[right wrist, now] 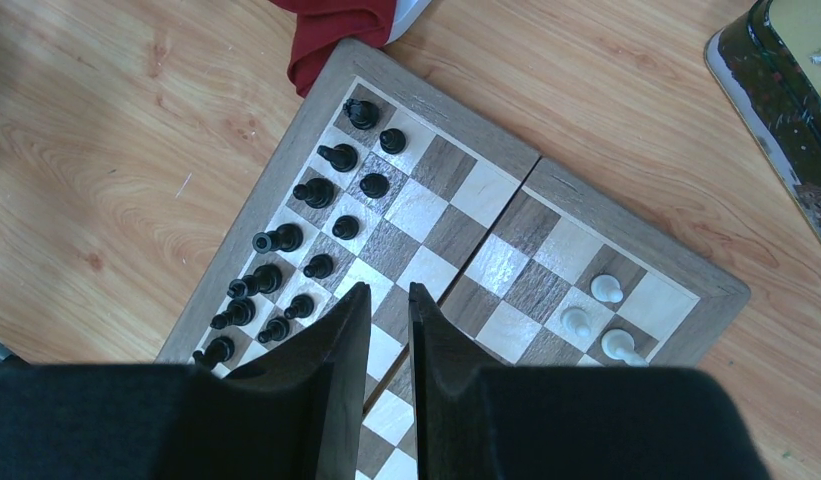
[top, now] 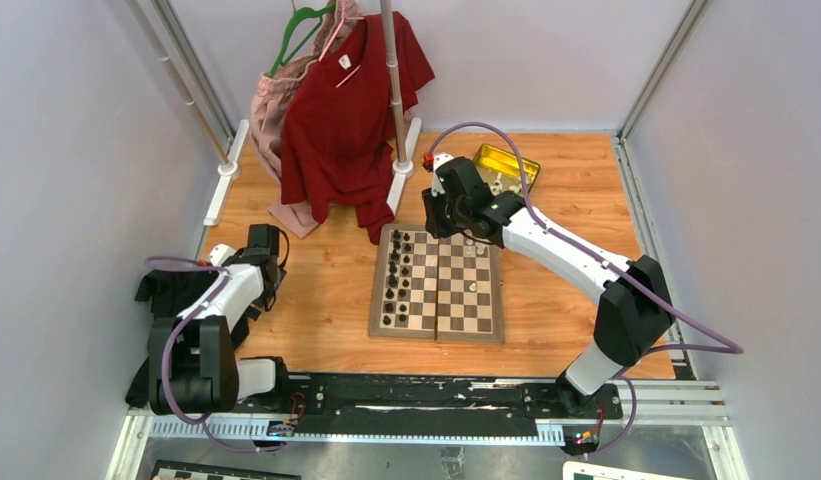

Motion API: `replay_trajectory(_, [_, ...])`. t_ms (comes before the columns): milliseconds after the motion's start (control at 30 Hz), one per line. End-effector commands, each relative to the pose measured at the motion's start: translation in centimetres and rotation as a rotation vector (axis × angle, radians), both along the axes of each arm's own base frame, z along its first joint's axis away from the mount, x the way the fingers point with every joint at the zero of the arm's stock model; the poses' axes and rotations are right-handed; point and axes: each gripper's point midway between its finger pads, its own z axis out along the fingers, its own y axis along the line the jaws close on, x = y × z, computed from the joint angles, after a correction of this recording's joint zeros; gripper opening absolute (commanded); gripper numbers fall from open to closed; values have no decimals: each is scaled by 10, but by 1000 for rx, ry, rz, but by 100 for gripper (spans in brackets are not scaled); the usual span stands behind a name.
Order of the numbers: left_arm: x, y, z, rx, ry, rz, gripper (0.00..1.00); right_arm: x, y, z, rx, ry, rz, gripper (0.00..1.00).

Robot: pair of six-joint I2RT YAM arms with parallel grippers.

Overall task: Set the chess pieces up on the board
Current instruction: Pick up the chess piece at the center of the board.

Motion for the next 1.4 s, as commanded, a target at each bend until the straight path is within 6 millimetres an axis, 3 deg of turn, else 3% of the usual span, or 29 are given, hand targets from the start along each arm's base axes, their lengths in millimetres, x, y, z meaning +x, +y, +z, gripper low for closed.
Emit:
replay_trajectory(0, [-2, 17, 2, 56, 9, 47, 80, -2, 4, 4, -13, -10, 26, 25])
replay_trajectory(367, [-2, 28, 2, 80, 25, 67, 76, 1, 9, -4, -21, 9, 35, 25])
replay_trajectory(700, [2, 36, 0, 61, 17, 76, 61, 4, 14, -7, -22, 17, 43, 25])
replay_trajectory(1367, [0, 29, -11, 14, 49, 67, 20, 4, 7, -14, -30, 33, 32, 24])
